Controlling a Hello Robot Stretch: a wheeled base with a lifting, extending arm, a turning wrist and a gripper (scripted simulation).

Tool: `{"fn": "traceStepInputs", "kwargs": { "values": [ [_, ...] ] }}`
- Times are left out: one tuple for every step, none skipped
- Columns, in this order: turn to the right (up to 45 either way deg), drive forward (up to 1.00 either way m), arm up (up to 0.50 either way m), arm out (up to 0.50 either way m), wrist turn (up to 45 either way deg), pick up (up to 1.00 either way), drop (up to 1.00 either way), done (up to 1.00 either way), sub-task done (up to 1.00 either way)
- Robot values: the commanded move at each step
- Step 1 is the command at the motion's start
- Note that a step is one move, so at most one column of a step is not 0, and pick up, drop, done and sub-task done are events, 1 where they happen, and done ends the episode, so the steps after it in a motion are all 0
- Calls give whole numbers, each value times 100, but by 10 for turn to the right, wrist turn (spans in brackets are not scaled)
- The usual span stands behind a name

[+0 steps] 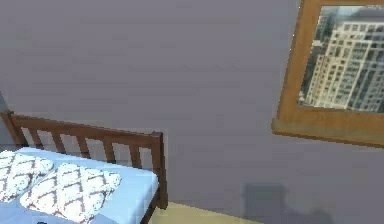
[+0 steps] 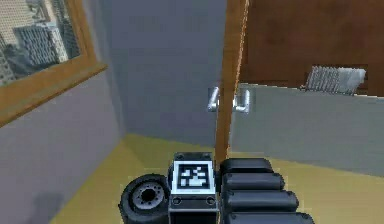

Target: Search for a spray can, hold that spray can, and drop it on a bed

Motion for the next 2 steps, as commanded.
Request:
{"fn": "traceStepInputs", "kwargs": {
  "values": [
    [-150, 0, 0, 0, 0, 0, 0, 0, 0],
    [450, 0, 0, 0, 0, 0, 0, 0, 0]
  ]
}}
